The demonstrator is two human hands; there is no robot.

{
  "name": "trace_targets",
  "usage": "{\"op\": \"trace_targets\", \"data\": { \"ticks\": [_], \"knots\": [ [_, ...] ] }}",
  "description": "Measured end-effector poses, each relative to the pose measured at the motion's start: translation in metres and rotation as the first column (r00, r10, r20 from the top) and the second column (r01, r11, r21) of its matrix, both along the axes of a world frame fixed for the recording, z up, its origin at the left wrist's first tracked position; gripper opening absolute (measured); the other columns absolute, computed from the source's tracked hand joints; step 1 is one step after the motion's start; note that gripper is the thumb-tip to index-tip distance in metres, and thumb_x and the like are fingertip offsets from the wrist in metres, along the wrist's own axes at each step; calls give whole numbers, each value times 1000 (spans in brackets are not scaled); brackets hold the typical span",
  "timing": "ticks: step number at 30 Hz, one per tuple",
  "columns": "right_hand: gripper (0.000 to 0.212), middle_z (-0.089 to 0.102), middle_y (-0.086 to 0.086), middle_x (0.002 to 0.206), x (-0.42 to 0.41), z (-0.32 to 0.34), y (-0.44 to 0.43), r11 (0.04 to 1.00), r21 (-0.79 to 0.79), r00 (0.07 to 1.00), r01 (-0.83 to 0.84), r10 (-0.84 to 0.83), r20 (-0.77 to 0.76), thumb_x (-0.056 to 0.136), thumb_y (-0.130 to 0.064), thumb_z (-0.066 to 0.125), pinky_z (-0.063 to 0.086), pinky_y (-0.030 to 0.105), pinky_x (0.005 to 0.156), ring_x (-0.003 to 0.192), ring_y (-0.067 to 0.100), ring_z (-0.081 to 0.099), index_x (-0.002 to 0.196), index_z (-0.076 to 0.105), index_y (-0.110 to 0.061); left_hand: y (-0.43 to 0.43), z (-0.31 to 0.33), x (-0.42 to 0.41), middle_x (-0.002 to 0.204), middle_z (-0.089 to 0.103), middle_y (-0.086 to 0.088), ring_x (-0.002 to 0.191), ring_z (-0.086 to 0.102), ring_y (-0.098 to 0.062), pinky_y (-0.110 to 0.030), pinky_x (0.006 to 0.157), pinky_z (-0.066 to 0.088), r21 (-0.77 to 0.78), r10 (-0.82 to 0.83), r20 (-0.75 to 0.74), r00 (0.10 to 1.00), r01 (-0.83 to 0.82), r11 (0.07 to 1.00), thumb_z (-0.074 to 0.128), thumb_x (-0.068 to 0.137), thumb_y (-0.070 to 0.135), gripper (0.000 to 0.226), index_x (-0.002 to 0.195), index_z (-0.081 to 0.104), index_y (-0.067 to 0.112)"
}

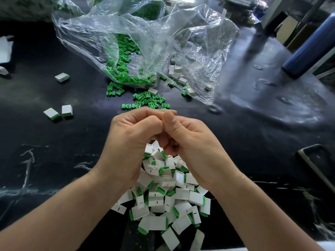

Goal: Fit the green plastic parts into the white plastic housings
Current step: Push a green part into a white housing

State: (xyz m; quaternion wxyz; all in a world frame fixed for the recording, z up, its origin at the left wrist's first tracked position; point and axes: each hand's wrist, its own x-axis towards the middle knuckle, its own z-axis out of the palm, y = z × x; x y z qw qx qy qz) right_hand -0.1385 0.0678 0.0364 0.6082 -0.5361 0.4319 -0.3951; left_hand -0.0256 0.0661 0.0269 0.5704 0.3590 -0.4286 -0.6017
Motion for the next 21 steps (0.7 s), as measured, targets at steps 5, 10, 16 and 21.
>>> {"op": "trace_targets", "data": {
  "ticks": [5,10,16,21],
  "knots": [
    [47,49,-4,50,-5,4,-4,999,41,1000,6,-5,-28,75,-50,41,35,14,46,45,7,42,65,57,-7,-2,1,3,54,61,-11,46,56,-23,-28,49,50,1,-46,89,995,46,999,56,68,7,16,68,72,5],
    [51,52,-5,47,-18,5,-14,992,0,980,127,-125,-153,75,-54,40,35,11,43,41,7,41,72,67,-11,-10,4,16,65,70,-2,63,62,-17,-19,52,49,15,68,261,963,-75,997,65,75,4,19,66,73,18],
    [29,52,-10,43,-38,-3,-30,949,-61,902,308,-312,-298,91,-33,53,35,9,42,38,0,42,69,65,-17,-5,8,14,54,62,-5,48,51,-5,-16,48,41,17,-51,524,850,50,999,67,73,11,11,63,69,11],
    [28,52,-11,41,-42,-12,-36,928,-130,836,350,-372,-403,90,-30,57,38,13,46,38,0,43,64,63,-22,-8,2,15,69,59,-32,54,42,-19,-28,59,36,41,-13,654,756,-18,999,67,75,36,26,59,71,15]
  ]
}}
